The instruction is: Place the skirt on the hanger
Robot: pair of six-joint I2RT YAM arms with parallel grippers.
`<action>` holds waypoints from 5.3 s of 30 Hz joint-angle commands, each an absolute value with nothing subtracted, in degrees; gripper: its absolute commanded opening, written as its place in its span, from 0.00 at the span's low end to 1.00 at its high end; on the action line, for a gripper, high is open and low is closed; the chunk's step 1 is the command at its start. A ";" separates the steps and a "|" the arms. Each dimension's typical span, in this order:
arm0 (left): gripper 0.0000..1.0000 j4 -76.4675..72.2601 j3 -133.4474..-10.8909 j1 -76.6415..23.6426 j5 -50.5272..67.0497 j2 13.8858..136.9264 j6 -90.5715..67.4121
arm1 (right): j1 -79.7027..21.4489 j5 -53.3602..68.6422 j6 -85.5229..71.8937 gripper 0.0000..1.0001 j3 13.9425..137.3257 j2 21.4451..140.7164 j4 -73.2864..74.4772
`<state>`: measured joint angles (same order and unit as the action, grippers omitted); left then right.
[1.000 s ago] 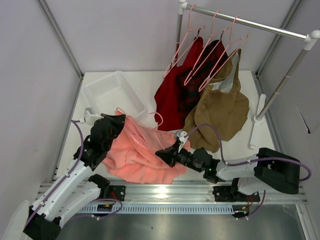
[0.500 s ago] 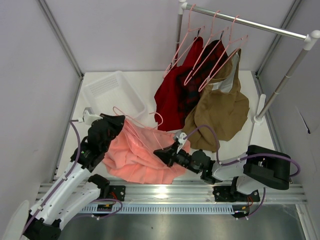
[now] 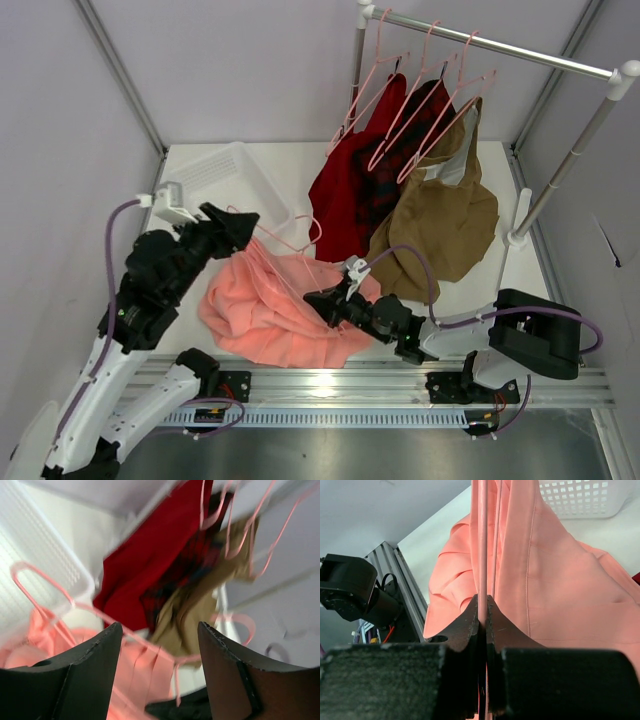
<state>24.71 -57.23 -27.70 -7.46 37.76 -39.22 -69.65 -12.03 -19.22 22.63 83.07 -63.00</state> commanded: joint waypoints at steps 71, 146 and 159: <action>0.00 6.23 -31.64 -53.35 -29.97 29.62 -31.29 | -73.30 -19.87 -18.56 0.60 34.19 58.09 1.59; 0.00 12.39 -29.71 -51.94 -29.27 17.58 -30.67 | -75.59 -36.48 4.93 0.13 47.99 87.81 -10.55; 0.00 21.35 -39.18 -51.50 -30.68 14.94 -30.67 | -77.17 -19.60 -18.71 0.00 50.71 73.57 -16.08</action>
<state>20.84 -33.85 -51.99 -29.43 16.71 -32.42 -76.03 -23.86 -11.97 47.20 75.26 -10.09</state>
